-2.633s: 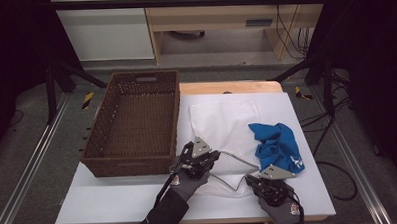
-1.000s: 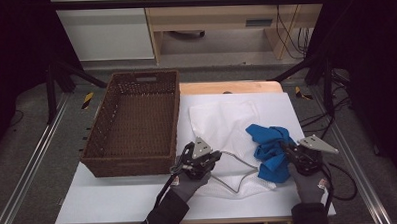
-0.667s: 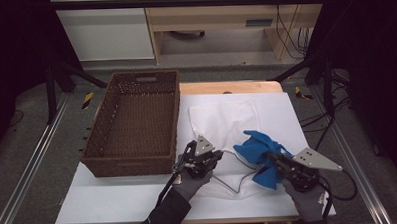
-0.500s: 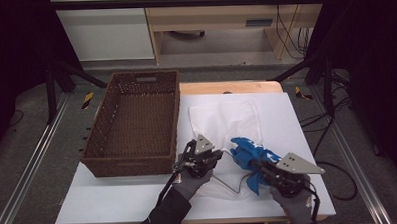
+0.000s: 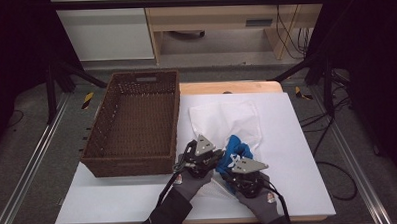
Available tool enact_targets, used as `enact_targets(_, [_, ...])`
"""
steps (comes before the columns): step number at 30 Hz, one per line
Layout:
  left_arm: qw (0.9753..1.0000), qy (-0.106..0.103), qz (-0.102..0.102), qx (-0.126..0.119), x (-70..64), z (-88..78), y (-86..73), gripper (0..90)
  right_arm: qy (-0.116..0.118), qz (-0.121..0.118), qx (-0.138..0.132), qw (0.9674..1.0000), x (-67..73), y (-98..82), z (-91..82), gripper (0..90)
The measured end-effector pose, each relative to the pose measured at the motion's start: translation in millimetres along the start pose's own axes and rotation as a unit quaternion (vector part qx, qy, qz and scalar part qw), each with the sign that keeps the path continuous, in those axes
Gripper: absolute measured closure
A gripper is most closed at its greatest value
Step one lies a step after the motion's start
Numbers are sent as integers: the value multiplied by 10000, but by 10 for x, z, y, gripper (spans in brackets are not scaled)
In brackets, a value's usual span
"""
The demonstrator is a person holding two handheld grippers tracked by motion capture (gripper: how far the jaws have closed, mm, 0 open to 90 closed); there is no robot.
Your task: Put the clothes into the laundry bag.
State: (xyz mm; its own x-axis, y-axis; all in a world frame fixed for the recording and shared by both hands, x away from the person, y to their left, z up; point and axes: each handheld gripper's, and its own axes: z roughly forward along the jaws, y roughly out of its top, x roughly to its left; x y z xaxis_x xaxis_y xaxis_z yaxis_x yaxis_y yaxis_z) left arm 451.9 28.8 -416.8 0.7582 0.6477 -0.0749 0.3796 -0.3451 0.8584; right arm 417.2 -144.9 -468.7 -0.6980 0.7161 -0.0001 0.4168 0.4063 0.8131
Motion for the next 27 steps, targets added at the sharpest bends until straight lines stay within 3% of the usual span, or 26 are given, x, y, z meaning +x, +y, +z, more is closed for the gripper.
enact_targets(5, [10000,-41,-4,-21,-7,-6,-55,888,-299,107,214,9993,12,7,208,750])
enact_targets(8, [9999,-78,-137,-11,48,-4,-100,887,-321,55,201,9993,41,7,227,681])
enact_targets(13, [9998,6,-208,35,126,-2,-156,885,90,186,-69,9998,42,29,31,531])
enact_targets(16, [9997,13,-226,48,151,-8,-164,885,95,255,-358,9990,26,41,-192,478])
enact_targets(19, [9998,21,-205,39,151,-14,-162,885,-40,337,-682,9971,-64,67,-429,455])
enact_targets(22, [9999,21,-163,50,147,-11,-159,884,-617,387,-784,9943,-246,68,-539,398])
enact_targets(24, [9999,15,-158,53,145,-8,-157,884,-673,500,-675,9942,-350,35,-478,368])
enact_targets(27, [9999,-4,-154,55,140,-6,-151,884,-597,586,-339,9959,-438,-40,-250,375])
